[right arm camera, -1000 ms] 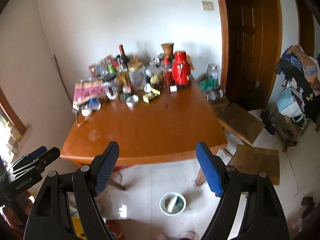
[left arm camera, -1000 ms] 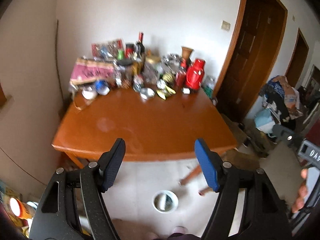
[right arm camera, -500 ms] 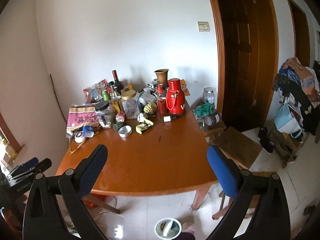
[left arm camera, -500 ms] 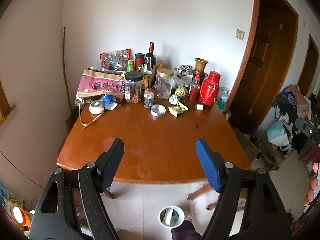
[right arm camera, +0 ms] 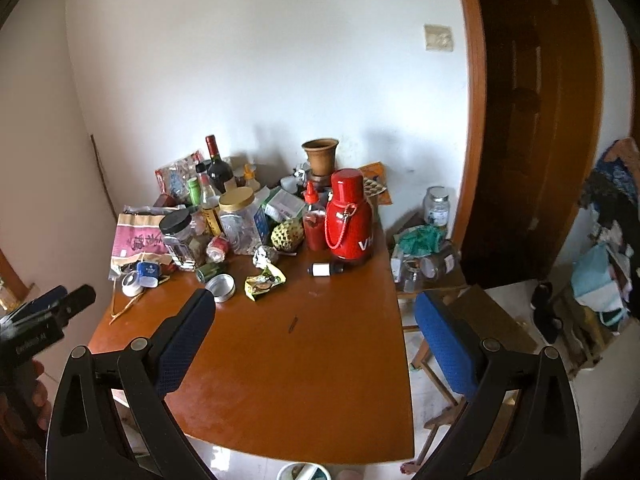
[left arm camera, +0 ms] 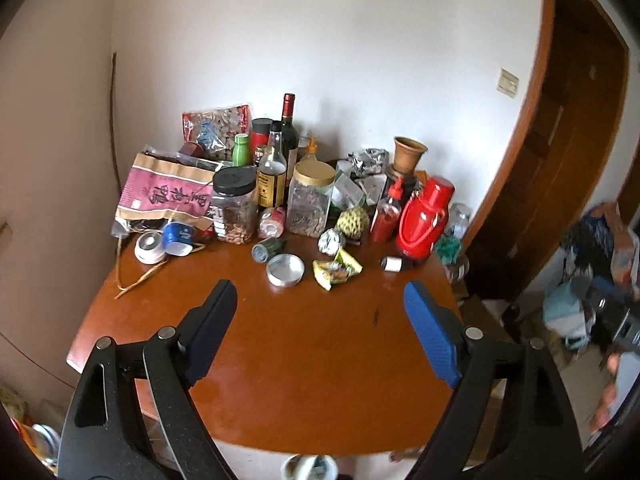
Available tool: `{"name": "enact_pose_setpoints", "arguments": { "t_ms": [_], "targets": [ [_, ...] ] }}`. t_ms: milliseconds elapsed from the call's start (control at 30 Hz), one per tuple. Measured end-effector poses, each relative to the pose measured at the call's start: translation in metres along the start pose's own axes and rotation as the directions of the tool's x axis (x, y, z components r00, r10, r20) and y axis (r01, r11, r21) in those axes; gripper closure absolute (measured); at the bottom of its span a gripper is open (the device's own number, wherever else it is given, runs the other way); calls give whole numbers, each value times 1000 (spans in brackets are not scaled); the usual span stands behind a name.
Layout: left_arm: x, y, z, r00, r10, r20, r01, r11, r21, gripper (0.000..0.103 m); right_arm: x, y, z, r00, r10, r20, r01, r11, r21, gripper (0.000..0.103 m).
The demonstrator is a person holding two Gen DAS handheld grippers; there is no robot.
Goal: Collect trash
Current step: 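Move both tools back up to the table, then grasp the green glass bottle with the left tool while the right tool grasps the small clear bottle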
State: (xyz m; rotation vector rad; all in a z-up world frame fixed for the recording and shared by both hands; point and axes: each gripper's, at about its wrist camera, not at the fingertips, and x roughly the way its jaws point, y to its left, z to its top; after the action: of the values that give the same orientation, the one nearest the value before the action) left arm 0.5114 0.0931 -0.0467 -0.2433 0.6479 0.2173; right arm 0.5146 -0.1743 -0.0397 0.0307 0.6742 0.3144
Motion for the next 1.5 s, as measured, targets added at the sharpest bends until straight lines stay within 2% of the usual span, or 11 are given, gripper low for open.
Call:
{"name": "enact_pose_setpoints", "arguments": {
  "t_ms": [300, 433, 533, 600, 700, 800, 967, 1100, 1200, 1300, 1500],
  "targets": [
    [57, -1, 28, 995, 92, -35, -91, 995, 35, 17, 63, -12, 15, 995, 17, -97, -15, 1000, 17, 4],
    [91, 17, 38, 993, 89, -77, -85, 995, 44, 17, 98, -12, 19, 988, 12, -156, -1, 997, 74, 4],
    [127, 39, 49, 992, 34, -120, -31, 999, 27, 17, 126, -8, 20, 982, -23, -185, 45, 992, 118, 4],
    [155, 53, 56, 987, -6, -162, 7, 1000, 9, 17, 151, -5, 21, 975, -45, -219, 79, 985, 152, 4],
    [201, 73, 64, 977, -2, -214, 5, 1000, 14, 17, 188, -2, 21, 962, -57, -266, 118, 968, 220, 4],
    [242, 89, 66, 961, -13, -276, 16, 1000, 8, 17, 227, -5, 19, 951, -48, -306, 147, 939, 310, 4],
    [301, 108, 58, 940, 3, -342, 16, 998, 55, 18, 291, -18, 9, 937, -40, -348, 211, 856, 471, 6],
    [341, 119, 46, 914, -16, -405, 36, 998, 42, 22, 332, -26, -2, 924, -35, -382, 261, 788, 557, 26],
    [363, 121, 38, 901, -22, -433, 47, 998, 49, 28, 354, -30, -9, 911, -67, -408, 317, 745, 586, 32],
    [380, 120, 33, 894, -26, -448, 57, 997, 55, 32, 369, -29, -14, 897, -100, -431, 362, 727, 583, 41],
    [407, 116, 26, 879, -19, -476, 63, 995, 76, 41, 373, -22, -17, 898, -161, -410, 387, 733, 560, 42]
  ]
}}
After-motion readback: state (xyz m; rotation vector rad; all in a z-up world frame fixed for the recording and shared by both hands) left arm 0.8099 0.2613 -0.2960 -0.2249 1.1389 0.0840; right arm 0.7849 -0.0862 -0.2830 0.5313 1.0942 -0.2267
